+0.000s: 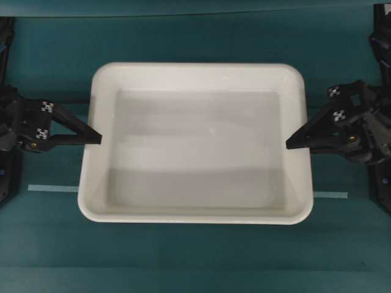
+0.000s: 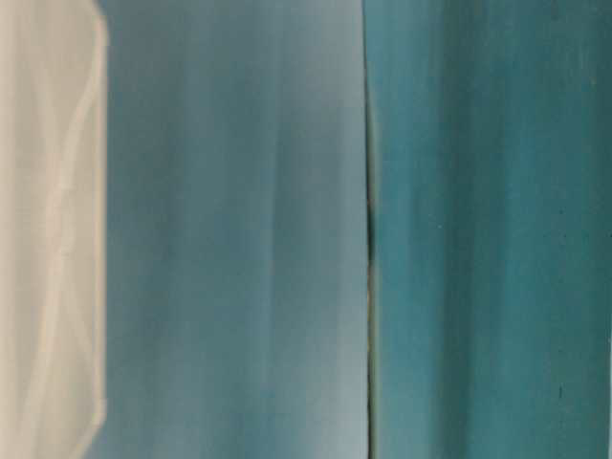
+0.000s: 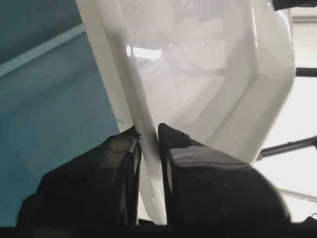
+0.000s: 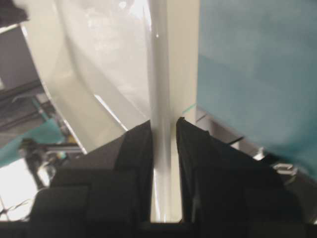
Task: Lift the white case with both hands.
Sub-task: 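Lift the white tray upward with both grippers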
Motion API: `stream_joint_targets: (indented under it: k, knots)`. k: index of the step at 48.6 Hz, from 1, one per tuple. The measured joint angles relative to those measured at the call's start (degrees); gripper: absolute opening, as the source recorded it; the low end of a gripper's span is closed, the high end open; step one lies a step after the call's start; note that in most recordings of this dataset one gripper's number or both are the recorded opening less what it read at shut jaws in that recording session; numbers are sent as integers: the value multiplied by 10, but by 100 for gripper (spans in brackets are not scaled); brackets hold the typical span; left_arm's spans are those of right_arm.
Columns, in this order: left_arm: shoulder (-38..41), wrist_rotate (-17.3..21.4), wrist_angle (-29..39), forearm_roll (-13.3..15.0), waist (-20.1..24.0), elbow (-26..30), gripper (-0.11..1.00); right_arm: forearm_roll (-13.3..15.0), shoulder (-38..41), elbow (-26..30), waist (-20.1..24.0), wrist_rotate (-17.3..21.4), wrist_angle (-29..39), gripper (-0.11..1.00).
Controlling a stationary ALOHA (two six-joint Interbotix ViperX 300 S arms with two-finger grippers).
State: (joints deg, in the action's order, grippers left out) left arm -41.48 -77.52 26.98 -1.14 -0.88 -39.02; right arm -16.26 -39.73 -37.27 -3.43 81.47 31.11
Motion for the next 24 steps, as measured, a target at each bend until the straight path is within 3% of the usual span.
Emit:
stream_joint_targets:
  k: [11, 24]
  knots:
    - [4, 0, 62, 0, -8, 73, 10, 0, 0, 54, -1, 4, 39, 12]
    - [19, 0, 84, 1, -11, 140, 10, 2, 8, 129, 0, 7, 109, 12]
